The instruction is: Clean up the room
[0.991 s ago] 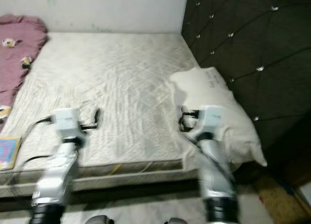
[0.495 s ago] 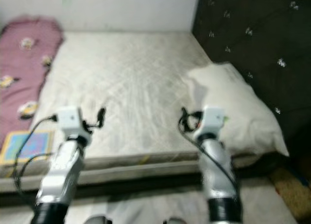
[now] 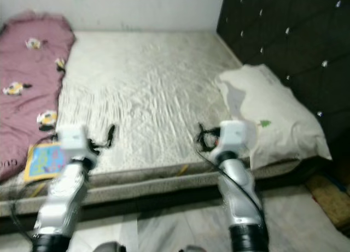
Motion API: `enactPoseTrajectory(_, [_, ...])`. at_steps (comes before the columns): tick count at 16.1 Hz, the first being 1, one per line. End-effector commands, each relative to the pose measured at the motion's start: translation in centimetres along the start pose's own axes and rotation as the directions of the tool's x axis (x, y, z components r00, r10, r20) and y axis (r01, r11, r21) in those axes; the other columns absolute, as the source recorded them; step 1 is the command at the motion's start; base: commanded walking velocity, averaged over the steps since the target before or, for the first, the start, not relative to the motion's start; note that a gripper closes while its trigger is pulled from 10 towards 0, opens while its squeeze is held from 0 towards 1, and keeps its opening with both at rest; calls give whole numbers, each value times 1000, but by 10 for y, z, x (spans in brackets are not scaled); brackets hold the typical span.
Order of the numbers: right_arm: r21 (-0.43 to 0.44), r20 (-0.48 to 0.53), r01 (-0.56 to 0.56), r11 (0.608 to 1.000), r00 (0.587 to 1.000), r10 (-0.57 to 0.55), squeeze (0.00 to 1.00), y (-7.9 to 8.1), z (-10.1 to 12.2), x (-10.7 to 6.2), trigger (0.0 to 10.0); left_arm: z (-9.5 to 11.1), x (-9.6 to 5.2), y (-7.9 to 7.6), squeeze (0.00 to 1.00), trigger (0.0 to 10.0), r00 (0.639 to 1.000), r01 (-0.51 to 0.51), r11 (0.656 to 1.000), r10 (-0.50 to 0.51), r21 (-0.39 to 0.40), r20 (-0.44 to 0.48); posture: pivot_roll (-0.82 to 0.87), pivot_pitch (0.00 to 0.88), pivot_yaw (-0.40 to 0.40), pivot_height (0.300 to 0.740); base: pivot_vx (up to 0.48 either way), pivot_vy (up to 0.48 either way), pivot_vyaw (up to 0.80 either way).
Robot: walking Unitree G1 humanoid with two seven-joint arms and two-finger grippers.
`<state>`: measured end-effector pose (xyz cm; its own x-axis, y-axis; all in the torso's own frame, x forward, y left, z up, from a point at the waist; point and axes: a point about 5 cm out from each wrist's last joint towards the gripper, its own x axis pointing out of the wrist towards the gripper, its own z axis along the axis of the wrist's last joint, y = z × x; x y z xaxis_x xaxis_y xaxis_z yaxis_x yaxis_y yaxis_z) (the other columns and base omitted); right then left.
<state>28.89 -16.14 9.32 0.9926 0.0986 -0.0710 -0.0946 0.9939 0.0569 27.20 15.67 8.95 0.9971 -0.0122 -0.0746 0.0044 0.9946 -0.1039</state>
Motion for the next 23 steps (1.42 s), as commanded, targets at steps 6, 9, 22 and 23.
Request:
enactPoseTrajectory(6, [-35, -18, 21, 999, 1000, -22, 0, -13, -6, -13, 10000, 1, -8, -5, 0, 10000, 999, 33, 999, -33, -6, 14, -23, 8, -24, 740, 314, 0, 0])
enactPoseTrajectory(9, [-49, -8, 6, 999, 1000, -7, 0, -12, -4, -17, 10000, 1, -8, -5, 0, 10000, 999, 39, 999, -39, -3, 10, -23, 11, -22, 740, 310, 0, 0])
enactPoseTrajectory(22, [-79, -3, -3, 997, 1000, 3, 0, -12, -5, -28, 10000, -5, -15, -3, 0, 10000, 999, 25, 1000, -25, -3, -28, -21, 26, -18, 740, 279, 0, 0])
enactPoseTrajectory(23, [-78, -4, -4, 997, 1000, 4, 0, -12, -5, -28, 10000, -5, -15, -3, 0, 10000, 999, 22, 1000, -22, -1, -26, -20, 27, -19, 740, 0, 0, 0])
